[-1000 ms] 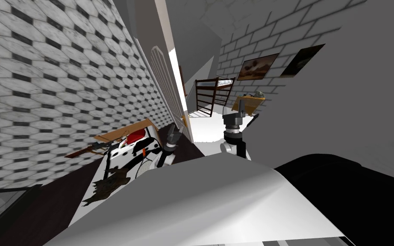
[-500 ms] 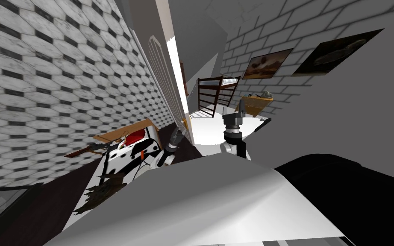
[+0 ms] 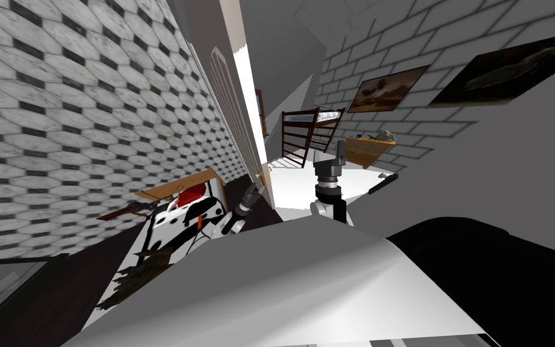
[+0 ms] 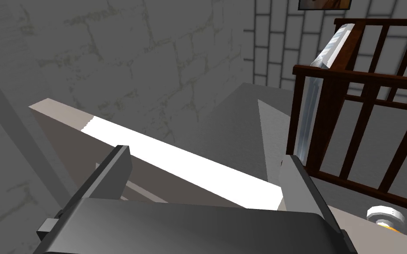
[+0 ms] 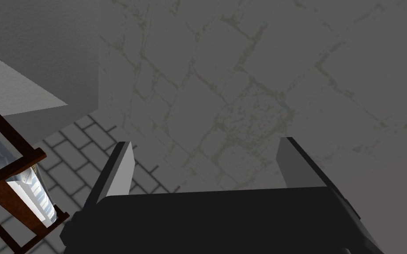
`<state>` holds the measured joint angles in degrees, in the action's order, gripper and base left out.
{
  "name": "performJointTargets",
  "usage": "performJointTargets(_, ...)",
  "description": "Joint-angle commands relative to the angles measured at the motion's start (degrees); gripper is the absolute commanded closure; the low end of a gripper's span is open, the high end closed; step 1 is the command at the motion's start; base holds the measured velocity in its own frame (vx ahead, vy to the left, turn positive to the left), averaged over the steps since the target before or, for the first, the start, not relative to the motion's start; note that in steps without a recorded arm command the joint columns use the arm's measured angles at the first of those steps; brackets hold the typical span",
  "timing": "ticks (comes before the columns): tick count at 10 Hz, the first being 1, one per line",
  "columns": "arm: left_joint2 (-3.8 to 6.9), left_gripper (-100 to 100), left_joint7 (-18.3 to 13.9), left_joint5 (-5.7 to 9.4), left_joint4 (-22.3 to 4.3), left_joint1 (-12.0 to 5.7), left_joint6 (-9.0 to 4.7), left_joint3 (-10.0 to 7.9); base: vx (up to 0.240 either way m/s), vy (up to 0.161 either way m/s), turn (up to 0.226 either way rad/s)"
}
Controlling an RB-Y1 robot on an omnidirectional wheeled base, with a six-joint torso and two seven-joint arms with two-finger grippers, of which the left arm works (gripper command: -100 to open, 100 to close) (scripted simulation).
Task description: Push the door open
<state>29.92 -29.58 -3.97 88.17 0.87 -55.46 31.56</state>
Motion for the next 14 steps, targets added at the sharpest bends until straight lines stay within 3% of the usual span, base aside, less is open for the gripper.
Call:
performJointTargets(1,1.22,-100,-0.9,-0.27,-1.6,-0.99,-0.98,1.46,0.154,-0.014,0.073)
performJointTargets(9,6.36,-100,-4.8,-1.40,-10.2,-6.09,-5.56,7.82,0.120,-0.008,0.077)
performJointTargets(11,7.03,-100,-5.3,-1.54,-11.3,-6.75,-6.15,8.64,0.085,-0.003,0.050)
performJointTargets(14,8.82,-100,-6.7,-1.94,-14.3,-8.55,-7.77,10.89,0.080,0.008,0.080)
